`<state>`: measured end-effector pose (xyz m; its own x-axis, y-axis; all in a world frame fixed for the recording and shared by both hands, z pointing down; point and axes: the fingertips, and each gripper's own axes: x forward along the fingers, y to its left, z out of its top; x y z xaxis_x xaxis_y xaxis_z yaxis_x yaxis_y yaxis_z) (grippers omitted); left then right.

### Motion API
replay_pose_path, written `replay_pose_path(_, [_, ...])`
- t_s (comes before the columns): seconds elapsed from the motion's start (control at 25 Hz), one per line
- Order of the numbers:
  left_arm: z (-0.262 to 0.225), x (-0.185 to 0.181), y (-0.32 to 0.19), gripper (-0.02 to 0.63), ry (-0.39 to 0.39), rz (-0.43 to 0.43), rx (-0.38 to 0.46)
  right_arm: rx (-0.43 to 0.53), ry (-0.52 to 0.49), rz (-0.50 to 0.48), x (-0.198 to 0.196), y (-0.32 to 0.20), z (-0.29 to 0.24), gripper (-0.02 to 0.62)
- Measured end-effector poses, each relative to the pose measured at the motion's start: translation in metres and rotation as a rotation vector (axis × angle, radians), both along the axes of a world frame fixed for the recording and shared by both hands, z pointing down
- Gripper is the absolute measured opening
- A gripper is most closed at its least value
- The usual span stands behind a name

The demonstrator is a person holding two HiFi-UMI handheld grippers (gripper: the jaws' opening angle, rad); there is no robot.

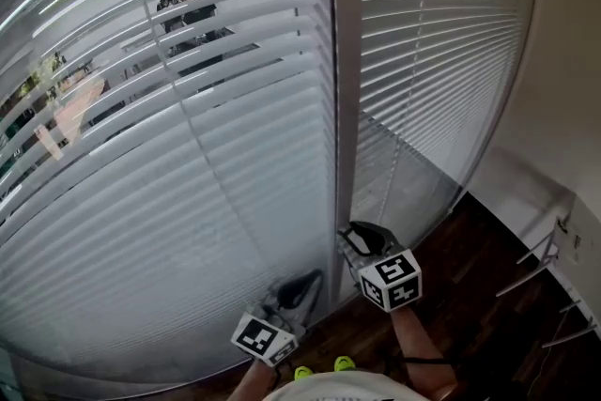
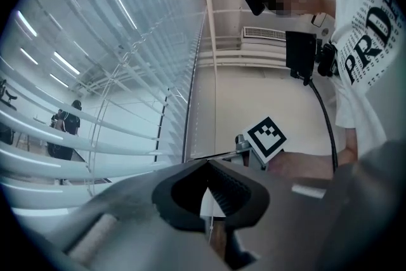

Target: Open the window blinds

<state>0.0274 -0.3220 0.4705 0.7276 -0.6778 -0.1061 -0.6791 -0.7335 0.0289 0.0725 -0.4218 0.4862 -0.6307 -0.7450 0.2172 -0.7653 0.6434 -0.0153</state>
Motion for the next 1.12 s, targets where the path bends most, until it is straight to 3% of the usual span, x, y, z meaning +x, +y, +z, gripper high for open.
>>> replay_pose_path(0.28, [-0.001,0.001,0.000,-0.009,-0.002,0.003,-0.002,-0.010,-0.022,-0.004,-0.001,0.000,-0.001,0.129])
replay_pose_path(0.52, [-0.003,-0.001,0.000,-0.009,-0.001,0.003,0.004,0.062,0.075,-0.019,-0.001,0.001,-0.001,0.133])
replay_pose_path(0.8, [-0.007,-0.002,-0.003,-0.009,0.007,-0.002,0.016,0.309,0.474,-0.068,-0.002,0.012,0.000,0.135])
replay_pose_path(1.12, [-0.007,0.003,-0.004,-0.009,0.005,0.005,0.017,0.695,0.980,-0.137,-0.016,0.020,0.001,0.141])
